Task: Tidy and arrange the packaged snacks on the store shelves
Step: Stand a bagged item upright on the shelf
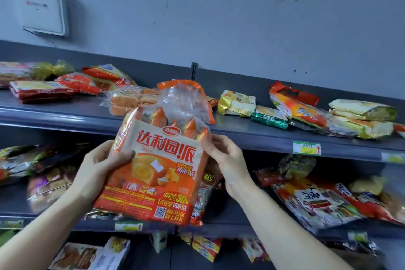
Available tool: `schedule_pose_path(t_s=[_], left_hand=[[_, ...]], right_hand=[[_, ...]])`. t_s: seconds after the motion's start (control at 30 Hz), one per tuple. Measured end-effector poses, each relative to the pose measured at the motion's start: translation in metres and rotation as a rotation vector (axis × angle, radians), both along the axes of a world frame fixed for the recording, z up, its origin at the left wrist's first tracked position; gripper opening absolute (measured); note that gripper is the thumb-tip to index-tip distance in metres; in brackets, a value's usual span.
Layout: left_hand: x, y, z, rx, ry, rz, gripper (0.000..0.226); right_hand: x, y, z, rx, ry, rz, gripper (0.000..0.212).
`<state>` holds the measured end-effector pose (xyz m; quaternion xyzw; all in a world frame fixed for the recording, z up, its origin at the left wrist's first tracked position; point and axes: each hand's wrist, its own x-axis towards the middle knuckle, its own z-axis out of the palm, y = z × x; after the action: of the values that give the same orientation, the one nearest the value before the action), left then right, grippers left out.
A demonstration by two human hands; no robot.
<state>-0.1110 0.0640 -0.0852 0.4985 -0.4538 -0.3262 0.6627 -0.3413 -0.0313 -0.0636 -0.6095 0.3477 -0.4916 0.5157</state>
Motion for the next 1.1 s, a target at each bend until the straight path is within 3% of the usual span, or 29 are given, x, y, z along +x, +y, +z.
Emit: schedule_pose_path(t_s=[0.1,0.23,0.3,0.5,0.63,0.73,0.83,0.9,1.0,1.1], left_hand=[[-0.041,-0.018,0.017,-0.056,0.071,-0.041,0.053],[-0.098,-0.051,0.036,-0.097,0.116,-0.070,0.095],[-0.128,-0.064,0.047,-0.098,0.112,-0.094,0.097],[-0.183,-0.107,0.070,0.021,-0.023,-0.156,0.068],[-0.206,-0.131,0.089,0.108,-0.223,-0.175,0.094],[-0.220,-0.154,0.095,0.119,-0.170,-0.150,0.107],[-0.231,-0.179,0.099,0.125,-0.106,-0.134,0.074],[-0.235,-0.195,0.101,0.121,-0.083,-0.114,0.048],[-0.235,-0.217,0.105,0.114,-0.063,-0.102,0.037],[-0.234,-0.236,0.108,0.094,-0.069,-0.130,0.030]], right_hand=[[-0.040,-0.007,0.013,-0.006,-0.023,0.048,0.056],[-0.097,-0.023,0.029,-0.023,-0.022,0.045,0.054],[-0.125,-0.034,0.040,-0.044,-0.023,0.013,0.048],[-0.187,-0.071,0.066,-0.112,-0.001,-0.084,0.020],[-0.217,-0.096,0.074,-0.101,0.007,-0.145,0.025],[-0.231,-0.115,0.075,-0.073,0.061,-0.198,0.028],[-0.243,-0.152,0.074,0.059,0.001,-0.305,0.029],[-0.253,-0.177,0.075,0.295,-0.135,-0.350,0.034],[-0.265,-0.207,0.076,0.591,-0.393,-0.317,0.048],[-0.265,-0.226,0.078,0.662,-0.465,-0.333,0.042]])
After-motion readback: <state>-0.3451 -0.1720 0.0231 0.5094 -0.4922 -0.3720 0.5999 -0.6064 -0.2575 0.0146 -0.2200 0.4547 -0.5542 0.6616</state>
